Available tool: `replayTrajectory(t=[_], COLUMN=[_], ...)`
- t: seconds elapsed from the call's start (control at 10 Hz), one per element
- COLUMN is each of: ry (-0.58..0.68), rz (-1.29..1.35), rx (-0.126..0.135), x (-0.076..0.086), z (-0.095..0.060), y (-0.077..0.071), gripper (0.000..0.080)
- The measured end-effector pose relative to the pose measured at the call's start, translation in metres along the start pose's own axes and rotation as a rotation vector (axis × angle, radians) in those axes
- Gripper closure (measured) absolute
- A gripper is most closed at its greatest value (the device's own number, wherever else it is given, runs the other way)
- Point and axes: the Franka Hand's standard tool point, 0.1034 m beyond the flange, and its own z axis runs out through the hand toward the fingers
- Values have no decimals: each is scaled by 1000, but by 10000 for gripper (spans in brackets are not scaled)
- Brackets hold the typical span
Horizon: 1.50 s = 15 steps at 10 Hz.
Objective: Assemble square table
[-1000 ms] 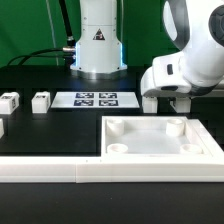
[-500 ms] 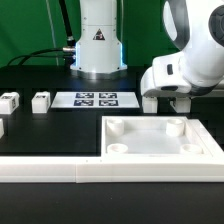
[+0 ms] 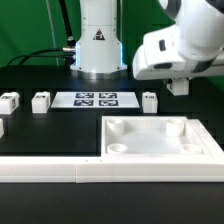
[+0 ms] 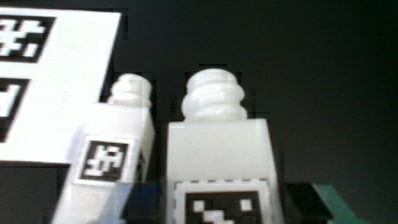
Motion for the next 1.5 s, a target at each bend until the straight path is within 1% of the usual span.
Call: replayTrajectory(t=[0.1, 0.2, 0.3, 0.4, 0.5, 0.6, 0.7, 0.8, 0.9, 1.0, 1.1, 1.2, 1.3, 1.4, 1.5], ry=[30, 25, 59, 149, 185, 233, 275, 344, 384, 445, 546, 583, 667, 748, 813], rz=[-1, -1, -1, -6, -10, -3, 3, 8, 12, 12, 9, 9, 5, -2, -15], rx=[-4, -5, -1, 7, 17, 27, 33, 40, 43, 43, 43, 40, 45, 47, 51], x=[-2, -2, 2, 9, 13, 18, 16, 18, 19, 22, 24, 23, 28, 30, 34], z=[-3, 0, -2, -7, -11, -25, -41, -55, -61, -64, -65, -62, -68, -71, -87], y=[0, 0, -1, -1, 6, 10, 13, 16, 18, 17, 17, 17, 16, 16, 17], gripper=[512, 512, 512, 512, 512, 512, 512, 512, 512, 512, 512, 512, 512, 512, 512])
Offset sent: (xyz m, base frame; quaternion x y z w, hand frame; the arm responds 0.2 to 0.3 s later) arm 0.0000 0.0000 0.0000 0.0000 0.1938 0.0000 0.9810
